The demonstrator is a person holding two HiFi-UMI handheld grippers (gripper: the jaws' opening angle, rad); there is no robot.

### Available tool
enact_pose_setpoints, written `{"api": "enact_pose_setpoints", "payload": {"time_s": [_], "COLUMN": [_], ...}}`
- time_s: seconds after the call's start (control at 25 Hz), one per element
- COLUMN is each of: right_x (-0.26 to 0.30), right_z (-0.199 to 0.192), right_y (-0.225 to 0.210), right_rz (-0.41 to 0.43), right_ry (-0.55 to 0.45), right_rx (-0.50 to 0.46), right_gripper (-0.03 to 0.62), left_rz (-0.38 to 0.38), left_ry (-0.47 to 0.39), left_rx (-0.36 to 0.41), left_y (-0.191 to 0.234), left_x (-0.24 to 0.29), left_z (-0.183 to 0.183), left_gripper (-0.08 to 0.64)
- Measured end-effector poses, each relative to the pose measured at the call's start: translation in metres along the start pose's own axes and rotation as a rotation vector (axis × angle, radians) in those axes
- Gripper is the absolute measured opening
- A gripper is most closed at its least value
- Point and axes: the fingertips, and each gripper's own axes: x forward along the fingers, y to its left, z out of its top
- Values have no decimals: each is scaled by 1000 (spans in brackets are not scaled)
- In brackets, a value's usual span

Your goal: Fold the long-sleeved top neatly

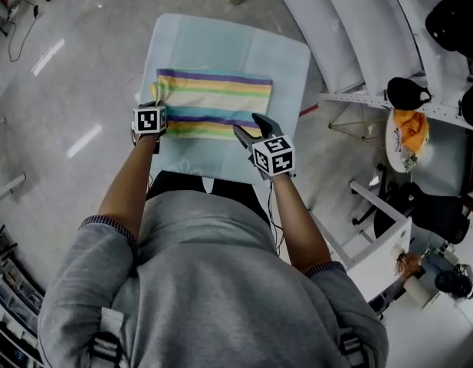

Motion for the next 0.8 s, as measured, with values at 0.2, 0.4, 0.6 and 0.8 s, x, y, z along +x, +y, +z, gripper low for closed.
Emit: {"api": "enact_pose_setpoints", "payload": {"time_s": [0.2, 0.4, 0.6, 0.8], "right_x": [-31, -55, -74, -92], "right_z": [-5, -11, -21, -31], "right_y": [-21, -40, -59, -78], "right_rz": [28, 45, 60, 62], "right_ry": [-38, -65, -75, -79], "right_rx": [-12, -10, -7, 7], "right_gripper": [295, 295, 295, 295], "left_rz": [59, 39, 43, -2], "left_ry": [-6, 54, -49, -40], "left_rx": [22, -28, 42, 69], "left_y": [-27, -81, -138, -207], "left_x": [-26, -48, -62, -52], "left_z": [16, 20, 54, 61], "left_gripper": [44, 44, 44, 44]}}
